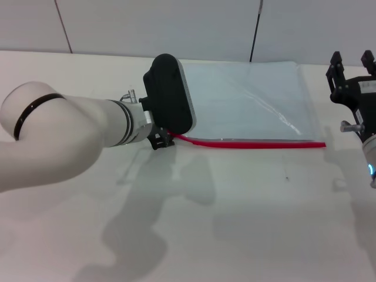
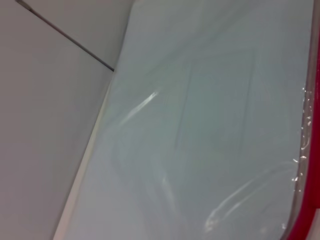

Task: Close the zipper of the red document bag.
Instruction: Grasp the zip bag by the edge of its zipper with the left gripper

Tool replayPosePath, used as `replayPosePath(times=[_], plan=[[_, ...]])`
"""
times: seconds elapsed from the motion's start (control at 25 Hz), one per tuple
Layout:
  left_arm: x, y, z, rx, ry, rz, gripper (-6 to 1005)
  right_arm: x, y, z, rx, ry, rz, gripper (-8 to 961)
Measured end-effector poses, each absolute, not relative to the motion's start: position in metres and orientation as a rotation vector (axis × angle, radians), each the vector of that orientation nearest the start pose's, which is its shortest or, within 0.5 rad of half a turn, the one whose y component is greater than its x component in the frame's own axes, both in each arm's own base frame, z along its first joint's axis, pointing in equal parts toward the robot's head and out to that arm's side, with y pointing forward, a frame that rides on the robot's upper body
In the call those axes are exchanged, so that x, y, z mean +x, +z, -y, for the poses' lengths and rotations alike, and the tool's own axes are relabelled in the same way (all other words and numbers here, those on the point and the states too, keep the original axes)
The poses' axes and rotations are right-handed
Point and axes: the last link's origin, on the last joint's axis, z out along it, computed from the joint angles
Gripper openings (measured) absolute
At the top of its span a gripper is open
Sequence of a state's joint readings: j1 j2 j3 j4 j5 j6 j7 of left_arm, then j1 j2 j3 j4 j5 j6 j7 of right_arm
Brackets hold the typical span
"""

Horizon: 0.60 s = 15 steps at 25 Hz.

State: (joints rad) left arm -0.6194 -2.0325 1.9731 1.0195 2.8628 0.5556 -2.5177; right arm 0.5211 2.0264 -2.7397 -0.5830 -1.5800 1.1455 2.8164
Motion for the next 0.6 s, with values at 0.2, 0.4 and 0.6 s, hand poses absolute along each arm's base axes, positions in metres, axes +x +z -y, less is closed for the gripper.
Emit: replayPosePath(times=[0.2, 0.4, 0.6], plan=[[-0.1926, -0.0808, -0.4076, -2.341, 0.468, -0.084, 695, 0.2514, -0.049, -0.352, -1.565, 0.712, -0.512, 572], [-0.1946, -0.0808, -0.4101, -2.329, 0.452, -0.086, 599, 0.2512, -0.0491, -0.3521, -1.566, 0.712, -0.512, 572], [-0.1929, -0.0816, -0.4114, -2.32, 0.434, -0.113, 397, 0.2513, -0.0491, -0.3521, -1.566, 0.712, -0.512, 573]])
